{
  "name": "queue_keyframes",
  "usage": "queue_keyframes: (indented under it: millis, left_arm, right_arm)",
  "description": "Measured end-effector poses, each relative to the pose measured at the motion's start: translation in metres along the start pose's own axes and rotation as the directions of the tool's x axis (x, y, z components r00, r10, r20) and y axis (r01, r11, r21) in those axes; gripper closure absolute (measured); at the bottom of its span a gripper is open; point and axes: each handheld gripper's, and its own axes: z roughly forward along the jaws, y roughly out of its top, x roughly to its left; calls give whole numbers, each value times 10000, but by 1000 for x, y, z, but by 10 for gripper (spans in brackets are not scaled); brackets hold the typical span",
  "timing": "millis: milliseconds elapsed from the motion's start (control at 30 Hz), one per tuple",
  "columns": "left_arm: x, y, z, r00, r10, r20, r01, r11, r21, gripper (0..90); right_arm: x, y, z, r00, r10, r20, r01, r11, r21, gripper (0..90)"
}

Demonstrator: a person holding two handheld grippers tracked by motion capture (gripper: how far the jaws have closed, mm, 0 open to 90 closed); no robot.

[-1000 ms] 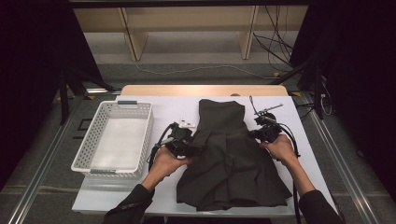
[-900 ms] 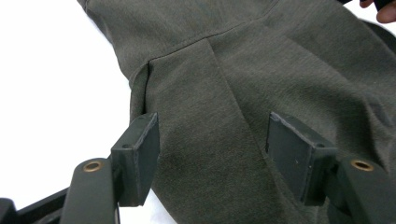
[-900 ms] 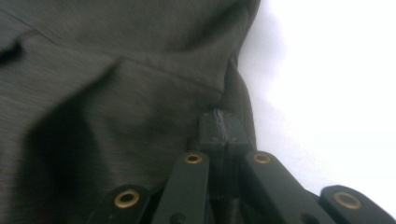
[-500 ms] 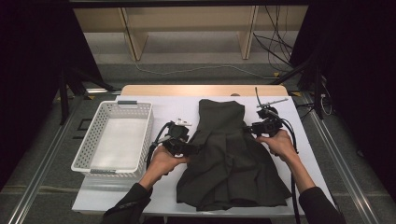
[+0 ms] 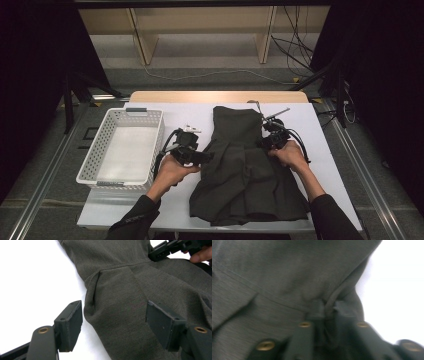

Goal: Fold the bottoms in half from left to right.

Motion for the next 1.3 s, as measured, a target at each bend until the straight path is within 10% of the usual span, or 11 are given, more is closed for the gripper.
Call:
queue_keyframes:
  millis: [333, 700, 1300]
  left_arm:
    - [1, -1, 1, 9999, -38, -126, 39, 10000, 20, 297]
    - [9, 10, 6, 9989, -414, -214, 405, 9985, -368, 269]
    - [21, 46, 57, 9929, -1189, -3, 1188, 9920, -427, 205]
  right_arm:
    - [-10, 1, -2, 9985, 326, 433, -312, 9990, -332, 848]
    - [-20, -2, -25, 9995, 316, -34, -318, 9881, -1506, 427]
    - [-19, -7, -34, 9994, 88, -343, -149, 9828, -1842, 232]
